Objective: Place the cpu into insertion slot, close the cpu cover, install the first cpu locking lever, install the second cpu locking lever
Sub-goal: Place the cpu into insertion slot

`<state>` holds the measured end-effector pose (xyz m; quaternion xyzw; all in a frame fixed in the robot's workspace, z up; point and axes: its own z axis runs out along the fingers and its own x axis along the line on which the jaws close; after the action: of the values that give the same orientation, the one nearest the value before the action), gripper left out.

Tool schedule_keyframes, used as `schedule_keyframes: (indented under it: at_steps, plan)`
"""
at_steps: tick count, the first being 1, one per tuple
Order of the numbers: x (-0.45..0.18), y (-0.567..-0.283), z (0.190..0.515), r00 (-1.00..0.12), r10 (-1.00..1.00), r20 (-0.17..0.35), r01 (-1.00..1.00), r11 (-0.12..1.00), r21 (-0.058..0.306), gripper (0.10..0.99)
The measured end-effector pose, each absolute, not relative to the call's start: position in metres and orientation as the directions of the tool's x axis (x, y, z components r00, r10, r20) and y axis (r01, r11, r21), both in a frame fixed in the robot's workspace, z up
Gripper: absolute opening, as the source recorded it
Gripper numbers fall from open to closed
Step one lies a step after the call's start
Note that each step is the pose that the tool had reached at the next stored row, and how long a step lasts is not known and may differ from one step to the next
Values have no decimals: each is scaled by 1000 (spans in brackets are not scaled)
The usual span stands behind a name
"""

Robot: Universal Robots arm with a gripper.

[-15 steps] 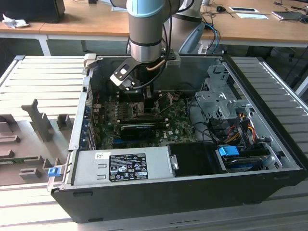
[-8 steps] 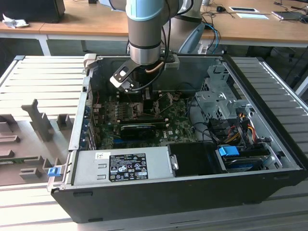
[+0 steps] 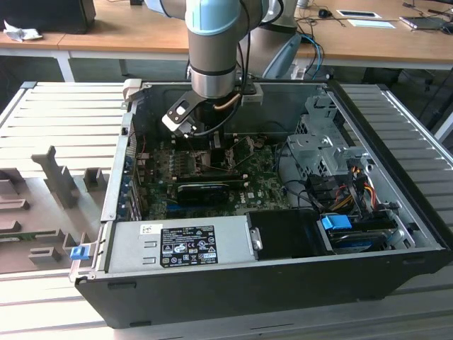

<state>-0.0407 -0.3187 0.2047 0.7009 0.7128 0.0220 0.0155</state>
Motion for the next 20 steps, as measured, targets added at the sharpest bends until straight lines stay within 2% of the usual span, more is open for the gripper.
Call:
schedule_keyframes:
  at_steps: [8,9,15,16,17,18,20]
  plan:
    - [-41,-319,204,-17,1000,9,998,17,53,525]
    - [-41,-319,204,-17,1000,9,998,17,53,600]
    - [-41,-319,206,-17,1000,9,998,17,53,600]
    - [-41,-319,207,-17,1000,8,998,17,53,584]
    - [-41,-319,207,-17,1000,8,998,17,53,518]
    - [-41,-319,208,-17,1000,7,998,17,53,518]
    - [-41,-319,209,-17,1000,6,998,17,53,396]
